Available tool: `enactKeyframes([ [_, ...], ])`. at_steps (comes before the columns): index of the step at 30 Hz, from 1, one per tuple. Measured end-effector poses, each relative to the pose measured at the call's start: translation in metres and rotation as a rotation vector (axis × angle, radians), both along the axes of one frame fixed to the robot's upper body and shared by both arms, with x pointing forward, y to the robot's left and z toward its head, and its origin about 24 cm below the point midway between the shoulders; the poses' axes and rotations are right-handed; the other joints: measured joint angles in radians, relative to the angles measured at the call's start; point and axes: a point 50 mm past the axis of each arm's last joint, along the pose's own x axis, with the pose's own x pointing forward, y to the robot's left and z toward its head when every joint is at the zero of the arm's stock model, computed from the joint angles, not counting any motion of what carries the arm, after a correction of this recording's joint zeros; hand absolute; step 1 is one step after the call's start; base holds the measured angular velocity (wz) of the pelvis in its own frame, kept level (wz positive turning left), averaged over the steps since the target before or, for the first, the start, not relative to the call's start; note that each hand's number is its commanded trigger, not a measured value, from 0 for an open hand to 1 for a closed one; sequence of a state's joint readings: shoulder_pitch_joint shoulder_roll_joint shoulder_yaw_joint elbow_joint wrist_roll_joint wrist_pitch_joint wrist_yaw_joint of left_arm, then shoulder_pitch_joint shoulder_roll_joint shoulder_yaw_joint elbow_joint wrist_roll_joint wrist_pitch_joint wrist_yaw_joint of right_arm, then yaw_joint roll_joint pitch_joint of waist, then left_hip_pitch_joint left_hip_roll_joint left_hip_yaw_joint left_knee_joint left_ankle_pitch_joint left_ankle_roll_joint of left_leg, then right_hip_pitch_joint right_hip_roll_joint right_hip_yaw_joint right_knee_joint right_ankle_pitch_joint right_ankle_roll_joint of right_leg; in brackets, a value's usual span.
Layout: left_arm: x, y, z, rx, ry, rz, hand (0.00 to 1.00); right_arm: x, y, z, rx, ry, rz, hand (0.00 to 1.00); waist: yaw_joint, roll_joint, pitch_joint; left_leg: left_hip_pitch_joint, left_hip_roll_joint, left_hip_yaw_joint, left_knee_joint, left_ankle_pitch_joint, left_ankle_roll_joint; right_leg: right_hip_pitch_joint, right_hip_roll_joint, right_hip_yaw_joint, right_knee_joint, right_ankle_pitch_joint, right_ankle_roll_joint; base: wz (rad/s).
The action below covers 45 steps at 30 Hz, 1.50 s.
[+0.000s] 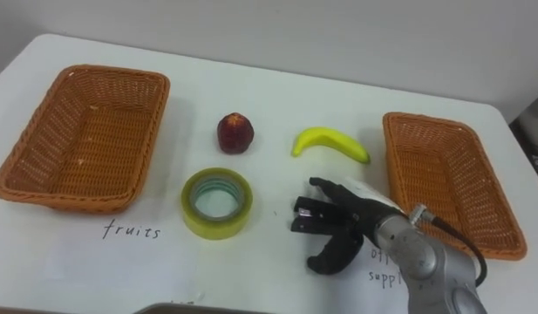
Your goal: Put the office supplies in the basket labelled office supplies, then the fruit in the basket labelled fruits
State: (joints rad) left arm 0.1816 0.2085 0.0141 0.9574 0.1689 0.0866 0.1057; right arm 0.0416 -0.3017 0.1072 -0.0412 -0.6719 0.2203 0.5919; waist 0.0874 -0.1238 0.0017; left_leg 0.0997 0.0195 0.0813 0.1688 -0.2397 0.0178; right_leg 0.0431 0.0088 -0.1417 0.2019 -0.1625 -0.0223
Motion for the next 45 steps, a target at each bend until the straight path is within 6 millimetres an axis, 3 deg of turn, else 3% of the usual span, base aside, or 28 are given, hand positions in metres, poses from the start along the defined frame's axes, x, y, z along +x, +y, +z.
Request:
enactKeyframes([
  [1, 0.000, 0.000, 0.000, 0.000, 0.000, 0.000, 0.00, 0.000, 0.001, 0.000, 0.000, 0.001, 0.002, 0.76, 0.000, 0.000, 0.0001, 0.000, 0.000, 0.000, 0.000, 0.000, 0.000, 0.000, 0.000, 0.001, 0.000, 0.000, 0.000, 0.00],
  [2, 0.001, 0.000, 0.000, 0.001, -0.001, 0.000, 0.00, 0.001, 0.001, 0.000, -0.001, 0.002, 0.005, 1.00, 0.001, 0.000, 0.0001, 0.000, 0.000, 0.000, 0.000, 0.000, 0.000, 0.000, 0.000, 0.001, 0.000, 0.000, 0.000, 0.00],
  [12, 0.002, 0.001, 0.001, 0.021, -0.010, 0.005, 0.00, 0.013, 0.003, 0.005, -0.118, -0.077, 0.007, 1.00, 0.007, 0.004, -0.0002, 0.000, 0.000, -0.002, -0.001, 0.000, 0.000, -0.001, 0.001, 0.001, -0.003, 0.001, -0.001, 0.00],
  [17, 0.007, 0.000, 0.001, 0.038, -0.021, -0.009, 0.00, 0.016, 0.001, 0.007, -0.182, -0.123, -0.004, 1.00, 0.028, 0.010, 0.0000, 0.003, 0.000, -0.010, -0.002, 0.000, 0.000, 0.008, 0.003, 0.001, -0.019, 0.002, 0.000, 0.02],
  [45, 0.012, -0.003, 0.003, 0.036, -0.048, -0.024, 0.00, 0.010, 0.002, 0.008, -0.106, -0.145, -0.036, 1.00, 0.015, 0.010, -0.0022, -0.001, 0.001, -0.013, -0.003, 0.000, 0.000, 0.008, 0.007, 0.002, -0.030, 0.006, -0.001, 0.00],
])
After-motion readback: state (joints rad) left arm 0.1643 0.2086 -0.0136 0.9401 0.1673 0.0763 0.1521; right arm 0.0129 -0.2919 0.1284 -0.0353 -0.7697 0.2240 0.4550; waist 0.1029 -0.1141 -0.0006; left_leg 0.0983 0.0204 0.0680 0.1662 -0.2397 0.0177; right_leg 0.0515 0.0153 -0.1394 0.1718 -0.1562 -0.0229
